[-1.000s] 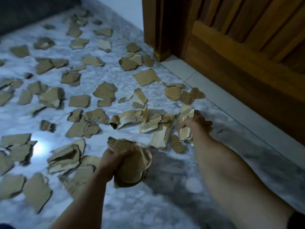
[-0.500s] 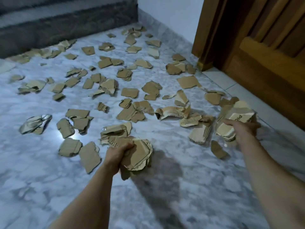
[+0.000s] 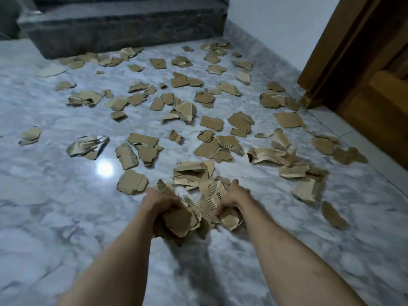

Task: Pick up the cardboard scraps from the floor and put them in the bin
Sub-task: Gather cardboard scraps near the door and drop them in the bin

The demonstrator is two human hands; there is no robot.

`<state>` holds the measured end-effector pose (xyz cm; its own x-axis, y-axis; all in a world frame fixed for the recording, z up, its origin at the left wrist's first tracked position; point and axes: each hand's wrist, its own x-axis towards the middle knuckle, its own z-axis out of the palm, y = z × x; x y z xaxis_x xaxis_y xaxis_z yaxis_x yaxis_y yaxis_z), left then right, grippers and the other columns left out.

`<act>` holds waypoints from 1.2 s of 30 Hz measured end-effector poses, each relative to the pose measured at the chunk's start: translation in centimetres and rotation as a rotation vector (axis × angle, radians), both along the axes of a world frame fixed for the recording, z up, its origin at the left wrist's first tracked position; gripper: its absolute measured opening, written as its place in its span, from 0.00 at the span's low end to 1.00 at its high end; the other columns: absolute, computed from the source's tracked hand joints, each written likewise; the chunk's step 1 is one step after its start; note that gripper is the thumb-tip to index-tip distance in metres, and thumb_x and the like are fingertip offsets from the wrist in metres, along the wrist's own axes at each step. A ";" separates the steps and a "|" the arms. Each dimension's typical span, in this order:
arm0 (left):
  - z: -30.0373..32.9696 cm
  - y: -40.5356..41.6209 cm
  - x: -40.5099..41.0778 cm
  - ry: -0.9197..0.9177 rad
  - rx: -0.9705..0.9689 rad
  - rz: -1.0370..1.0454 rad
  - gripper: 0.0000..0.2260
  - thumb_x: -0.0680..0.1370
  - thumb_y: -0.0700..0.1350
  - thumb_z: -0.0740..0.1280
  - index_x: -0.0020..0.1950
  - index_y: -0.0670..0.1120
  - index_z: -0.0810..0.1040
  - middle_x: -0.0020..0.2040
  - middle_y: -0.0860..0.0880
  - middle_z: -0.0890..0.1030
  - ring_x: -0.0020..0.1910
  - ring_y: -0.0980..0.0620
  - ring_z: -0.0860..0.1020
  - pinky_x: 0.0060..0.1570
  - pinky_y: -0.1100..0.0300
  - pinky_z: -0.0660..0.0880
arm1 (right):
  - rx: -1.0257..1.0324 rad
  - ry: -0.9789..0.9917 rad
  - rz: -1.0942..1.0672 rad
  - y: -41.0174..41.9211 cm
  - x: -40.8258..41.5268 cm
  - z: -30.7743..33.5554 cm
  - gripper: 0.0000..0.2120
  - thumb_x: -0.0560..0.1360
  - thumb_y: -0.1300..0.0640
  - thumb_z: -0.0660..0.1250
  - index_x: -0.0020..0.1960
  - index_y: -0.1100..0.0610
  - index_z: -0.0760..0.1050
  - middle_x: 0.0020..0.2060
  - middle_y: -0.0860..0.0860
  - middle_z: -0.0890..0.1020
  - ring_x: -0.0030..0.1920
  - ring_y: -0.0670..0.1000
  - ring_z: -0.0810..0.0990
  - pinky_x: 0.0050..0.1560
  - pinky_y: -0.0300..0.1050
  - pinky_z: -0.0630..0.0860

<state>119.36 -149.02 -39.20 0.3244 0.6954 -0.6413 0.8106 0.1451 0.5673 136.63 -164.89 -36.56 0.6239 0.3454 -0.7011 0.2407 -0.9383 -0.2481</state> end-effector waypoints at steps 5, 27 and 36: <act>0.6 -1.3 -0.1 0.114 0.045 0.042 0.49 0.60 0.55 0.83 0.72 0.39 0.63 0.68 0.36 0.69 0.68 0.37 0.69 0.65 0.48 0.73 | 0.028 -0.123 -0.012 0.2 -0.9 -0.5 0.54 0.56 0.52 0.85 0.71 0.56 0.57 0.70 0.59 0.64 0.70 0.63 0.64 0.62 0.56 0.75; 1.4 0.6 -7.0 -0.364 -0.312 0.396 0.21 0.69 0.39 0.78 0.58 0.32 0.79 0.48 0.35 0.84 0.36 0.40 0.83 0.25 0.58 0.79 | 0.459 0.608 -0.269 -2.4 -3.4 1.4 0.23 0.61 0.68 0.81 0.54 0.59 0.81 0.48 0.58 0.87 0.48 0.58 0.85 0.52 0.54 0.83; 1.0 -0.5 -9.3 -0.529 -0.698 0.347 0.24 0.69 0.51 0.73 0.59 0.36 0.79 0.44 0.38 0.85 0.35 0.43 0.85 0.34 0.56 0.83 | 0.569 0.765 -0.343 -1.5 -5.8 -0.4 0.13 0.67 0.69 0.77 0.50 0.62 0.83 0.43 0.58 0.86 0.40 0.56 0.85 0.43 0.49 0.82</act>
<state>110.09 -149.52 -38.20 0.5397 0.3215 -0.7780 0.3204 0.7762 0.5430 130.84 -166.41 -36.99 0.2042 0.6392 -0.7414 -0.4306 -0.6216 -0.6544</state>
